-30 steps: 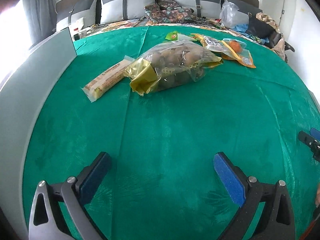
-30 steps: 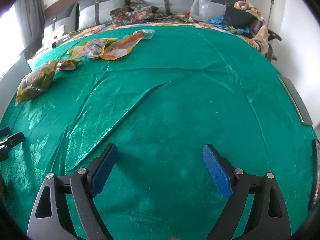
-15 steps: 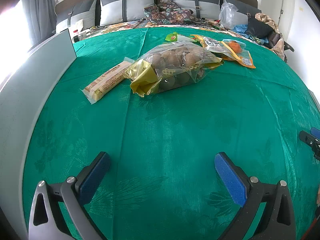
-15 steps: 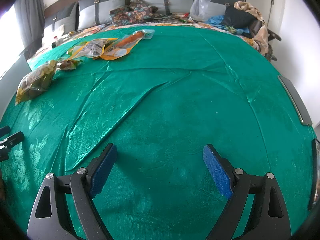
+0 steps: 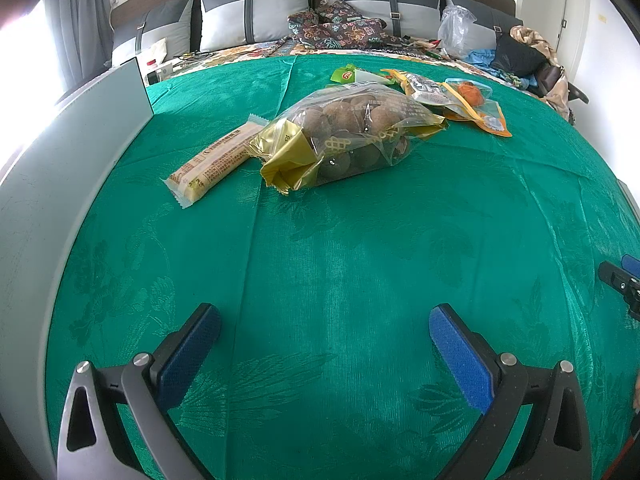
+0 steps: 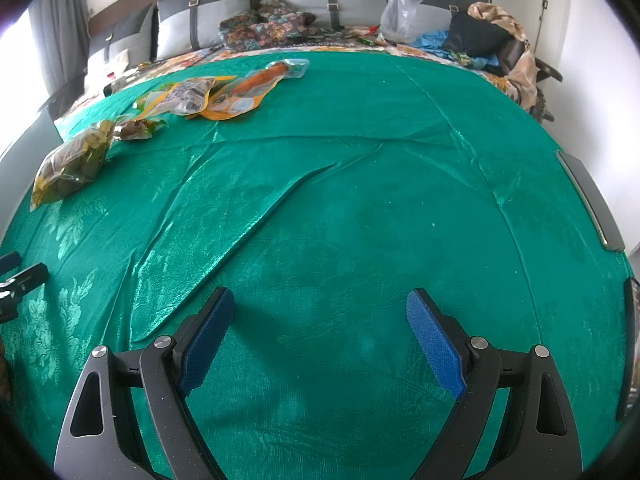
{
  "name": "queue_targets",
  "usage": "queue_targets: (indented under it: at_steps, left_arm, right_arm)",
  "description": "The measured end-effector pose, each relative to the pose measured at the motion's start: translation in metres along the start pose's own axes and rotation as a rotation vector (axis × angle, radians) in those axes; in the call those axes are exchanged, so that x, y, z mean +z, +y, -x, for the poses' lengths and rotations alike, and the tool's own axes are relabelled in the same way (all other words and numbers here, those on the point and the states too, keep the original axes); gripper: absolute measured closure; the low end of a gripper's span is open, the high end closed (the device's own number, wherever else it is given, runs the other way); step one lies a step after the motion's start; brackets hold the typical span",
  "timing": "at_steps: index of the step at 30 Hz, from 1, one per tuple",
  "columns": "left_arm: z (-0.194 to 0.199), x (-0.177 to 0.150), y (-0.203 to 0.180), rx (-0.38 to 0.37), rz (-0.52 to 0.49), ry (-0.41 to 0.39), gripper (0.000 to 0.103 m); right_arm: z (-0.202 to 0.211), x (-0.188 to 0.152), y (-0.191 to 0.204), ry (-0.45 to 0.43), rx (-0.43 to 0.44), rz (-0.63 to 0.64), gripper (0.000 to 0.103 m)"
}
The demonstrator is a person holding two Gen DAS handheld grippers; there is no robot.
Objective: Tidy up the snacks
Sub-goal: 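Move the left tool to the cream wafer bar and grasp it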
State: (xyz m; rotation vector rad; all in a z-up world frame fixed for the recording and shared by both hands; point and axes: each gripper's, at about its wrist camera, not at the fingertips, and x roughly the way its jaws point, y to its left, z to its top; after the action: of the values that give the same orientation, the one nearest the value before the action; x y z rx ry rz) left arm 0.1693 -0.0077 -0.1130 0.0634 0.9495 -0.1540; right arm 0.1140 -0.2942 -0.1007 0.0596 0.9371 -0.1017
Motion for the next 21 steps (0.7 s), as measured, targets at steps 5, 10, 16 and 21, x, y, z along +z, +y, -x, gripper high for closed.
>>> queue_targets:
  at_steps: [5,10,16,21]
  left_arm:
    - [0.0,0.0,0.0,0.0,0.0,0.0,0.0]
    - [0.0,0.0,0.001,-0.001,0.0,0.0,0.0]
    - [0.002,0.002,0.003,-0.043,-0.035,0.048,0.0]
    - [0.024,0.028,0.04,-0.096,-0.015,0.017,0.001]
  right_arm:
    - [0.0,0.0,0.0,0.0,0.0,0.0,0.012]
    - [0.0,0.0,0.0,0.0,-0.001,0.0,0.012]
    - [0.0,0.0,0.0,0.001,-0.001,0.0,0.012]
    - [0.0,0.0,0.0,0.001,-0.002,0.0,0.012]
